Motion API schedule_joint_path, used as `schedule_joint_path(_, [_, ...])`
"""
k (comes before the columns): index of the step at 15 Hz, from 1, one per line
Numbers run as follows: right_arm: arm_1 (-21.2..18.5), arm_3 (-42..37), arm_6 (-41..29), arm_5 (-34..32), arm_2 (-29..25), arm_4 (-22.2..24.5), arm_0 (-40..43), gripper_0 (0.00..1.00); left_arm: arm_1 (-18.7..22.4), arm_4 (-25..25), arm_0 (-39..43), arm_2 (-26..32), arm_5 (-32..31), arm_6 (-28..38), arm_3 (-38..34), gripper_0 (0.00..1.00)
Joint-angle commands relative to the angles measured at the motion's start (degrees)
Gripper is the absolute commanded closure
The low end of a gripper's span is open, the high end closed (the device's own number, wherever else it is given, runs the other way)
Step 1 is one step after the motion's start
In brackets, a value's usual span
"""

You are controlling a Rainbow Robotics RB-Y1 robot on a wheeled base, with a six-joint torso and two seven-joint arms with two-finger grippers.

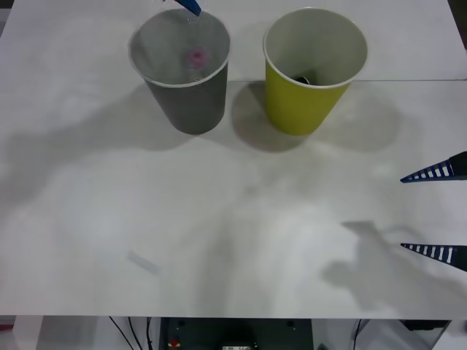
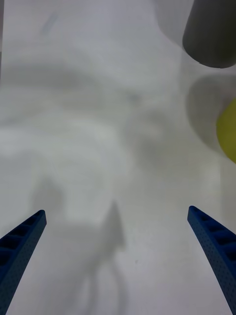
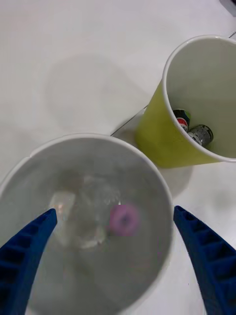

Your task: Put the can into the green bin and the plastic bottle into the gray bin

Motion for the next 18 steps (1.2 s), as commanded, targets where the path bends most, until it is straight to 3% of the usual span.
schedule_joint_path(1, [0.0, 0.0, 0.0, 0.0, 0.0, 0.0, 0.0, 0.00, 4.4, 4.3, 4.6, 2.4, -0.2, -4.5, -3.8, 0.00])
schedule_joint_path(3, [0.0, 0.0, 0.0, 0.0, 0.0, 0.0, 0.0, 0.00, 7.3, 5.4, 9.6, 6.3, -0.2, -6.6, -8.0, 0.00])
schedule_joint_path(7, [0.0, 0.0, 0.0, 0.0, 0.0, 0.0, 0.0, 0.00, 11.9, 4.9, 25.8, 20.8, -1.8, -11.3, -19.8, 0.00])
schedule_joint_path(13, [0.0, 0.0, 0.0, 0.0, 0.0, 0.0, 0.0, 0.00, 12.1, 2.7, 52.0, 41.0, -3.5, -27.2, -35.8, 0.00])
schedule_joint_path(18, [0.0, 0.0, 0.0, 0.0, 0.0, 0.0, 0.0, 0.00, 12.0, 7.1, 68.7, 49.9, -4.3, -43.6, -42.3, 0.00])
